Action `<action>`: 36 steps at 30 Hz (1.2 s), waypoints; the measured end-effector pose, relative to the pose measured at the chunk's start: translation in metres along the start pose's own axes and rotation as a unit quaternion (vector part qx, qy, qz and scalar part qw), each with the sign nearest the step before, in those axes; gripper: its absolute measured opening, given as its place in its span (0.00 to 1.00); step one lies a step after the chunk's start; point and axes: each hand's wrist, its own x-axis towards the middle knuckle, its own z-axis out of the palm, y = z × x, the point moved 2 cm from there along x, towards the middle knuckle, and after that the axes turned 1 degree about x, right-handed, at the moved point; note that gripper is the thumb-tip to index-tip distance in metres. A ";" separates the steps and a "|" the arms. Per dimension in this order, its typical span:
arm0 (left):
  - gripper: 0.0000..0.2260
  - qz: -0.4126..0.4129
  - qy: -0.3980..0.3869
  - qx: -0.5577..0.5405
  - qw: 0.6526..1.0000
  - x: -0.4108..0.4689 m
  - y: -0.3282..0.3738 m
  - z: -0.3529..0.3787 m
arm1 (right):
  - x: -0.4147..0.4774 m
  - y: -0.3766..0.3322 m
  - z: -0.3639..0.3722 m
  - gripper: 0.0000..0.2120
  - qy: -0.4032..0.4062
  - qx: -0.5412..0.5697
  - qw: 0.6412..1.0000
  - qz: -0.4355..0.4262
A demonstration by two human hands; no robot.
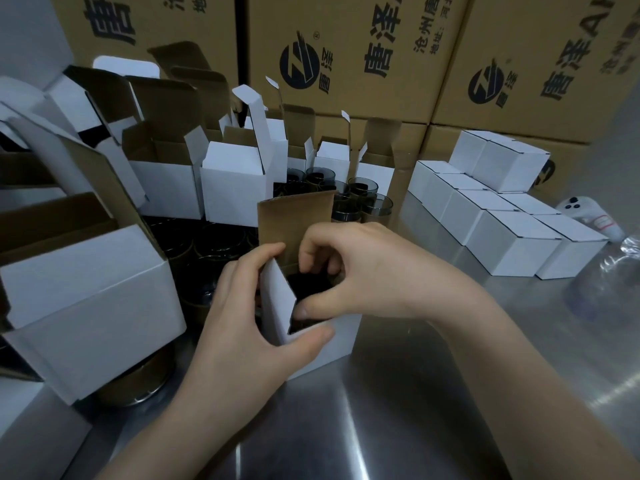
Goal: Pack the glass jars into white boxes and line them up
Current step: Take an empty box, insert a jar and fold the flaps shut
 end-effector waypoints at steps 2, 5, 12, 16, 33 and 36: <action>0.37 0.008 -0.001 0.005 1.000 0.000 0.000 -0.001 | 0.001 0.007 -0.002 0.08 0.045 0.101 0.994 0.000; 0.36 0.013 -0.014 0.012 1.000 -0.001 0.000 -0.001 | 0.003 0.021 -0.011 0.08 0.134 0.295 0.946 -0.012; 0.25 -0.001 -0.028 -0.038 0.999 0.000 0.000 -0.003 | 0.006 0.056 -0.012 0.22 0.146 0.406 0.899 0.075; 0.22 -0.010 -0.024 -0.046 0.999 0.002 -0.002 -0.003 | 0.009 0.058 -0.003 0.21 0.037 0.446 0.891 0.083; 0.32 -0.012 0.005 -0.143 0.990 0.006 0.001 -0.005 | 0.010 0.051 0.015 0.17 -0.063 0.387 0.918 0.052; 0.26 -0.002 -0.005 -0.137 0.991 0.006 0.004 -0.004 | 0.009 0.053 0.015 0.16 -0.055 0.392 0.917 0.043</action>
